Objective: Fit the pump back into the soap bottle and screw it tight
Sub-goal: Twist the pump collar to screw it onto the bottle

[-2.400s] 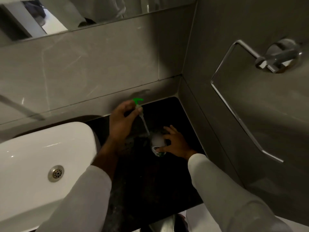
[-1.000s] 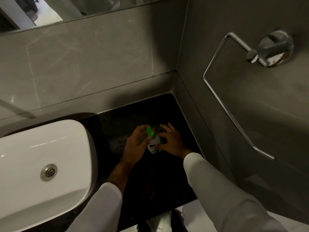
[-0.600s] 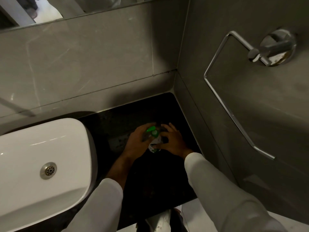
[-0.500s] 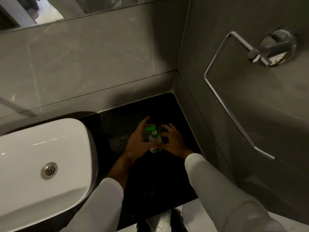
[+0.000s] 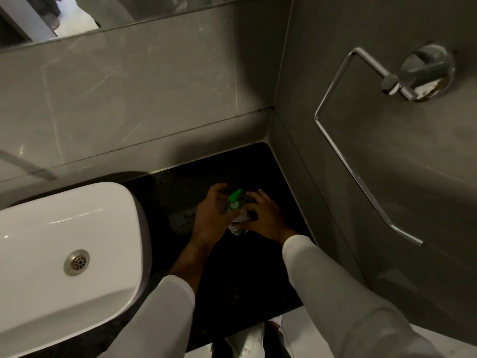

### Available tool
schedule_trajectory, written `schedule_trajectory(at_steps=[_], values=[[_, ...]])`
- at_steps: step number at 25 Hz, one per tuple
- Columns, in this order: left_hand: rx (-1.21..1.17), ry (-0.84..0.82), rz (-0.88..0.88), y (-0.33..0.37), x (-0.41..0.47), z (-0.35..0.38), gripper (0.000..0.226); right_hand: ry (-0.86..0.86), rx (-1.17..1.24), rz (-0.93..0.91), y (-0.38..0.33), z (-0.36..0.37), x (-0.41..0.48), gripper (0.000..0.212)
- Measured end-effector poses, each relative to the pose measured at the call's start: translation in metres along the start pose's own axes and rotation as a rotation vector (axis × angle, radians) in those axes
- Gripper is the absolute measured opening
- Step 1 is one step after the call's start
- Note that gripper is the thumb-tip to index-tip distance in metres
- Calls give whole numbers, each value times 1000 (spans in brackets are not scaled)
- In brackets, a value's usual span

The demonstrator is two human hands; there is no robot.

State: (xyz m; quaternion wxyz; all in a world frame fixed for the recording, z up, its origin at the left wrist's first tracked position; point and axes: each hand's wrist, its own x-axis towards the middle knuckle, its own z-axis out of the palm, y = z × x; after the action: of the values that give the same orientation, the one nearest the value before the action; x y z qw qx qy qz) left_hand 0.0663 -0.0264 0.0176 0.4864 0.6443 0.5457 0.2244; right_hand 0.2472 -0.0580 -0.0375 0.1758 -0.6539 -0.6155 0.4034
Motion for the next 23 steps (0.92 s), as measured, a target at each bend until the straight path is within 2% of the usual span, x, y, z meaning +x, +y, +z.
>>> schedule_trajectory(at_steps=[2, 4, 6, 9, 13, 14, 17, 18, 21, 23], values=[[-12, -87, 16, -7, 5, -4, 75, -2, 5, 1, 2, -1, 0, 49], [13, -193, 44, -8, 7, -9, 87, -11, 24, 9, 5, -1, 0, 51], [78, -169, 33, -4, 6, -8, 96, -12, 24, 6, 6, 1, 3, 53], [93, -60, -13, -1, 7, -7, 78, -18, 16, 27, 2, 2, 3, 51], [12, -188, -7, -4, 6, -11, 86, -5, 34, 14, 2, -1, 1, 49], [-7, -170, -21, -4, 4, -9, 85, -1, 27, 12, 2, 0, 1, 48], [29, 39, -14, -5, 0, -3, 69, 2, 22, 40, -2, 2, 1, 49], [16, 50, 1, -7, 0, -2, 64, 1, 29, 46, -3, 1, 1, 51], [-57, -99, 11, -11, 1, -4, 66, -4, 32, 29, -2, -2, 0, 55], [-20, -62, -9, -10, -1, -2, 66, -6, 32, 30, 0, 0, 0, 54]])
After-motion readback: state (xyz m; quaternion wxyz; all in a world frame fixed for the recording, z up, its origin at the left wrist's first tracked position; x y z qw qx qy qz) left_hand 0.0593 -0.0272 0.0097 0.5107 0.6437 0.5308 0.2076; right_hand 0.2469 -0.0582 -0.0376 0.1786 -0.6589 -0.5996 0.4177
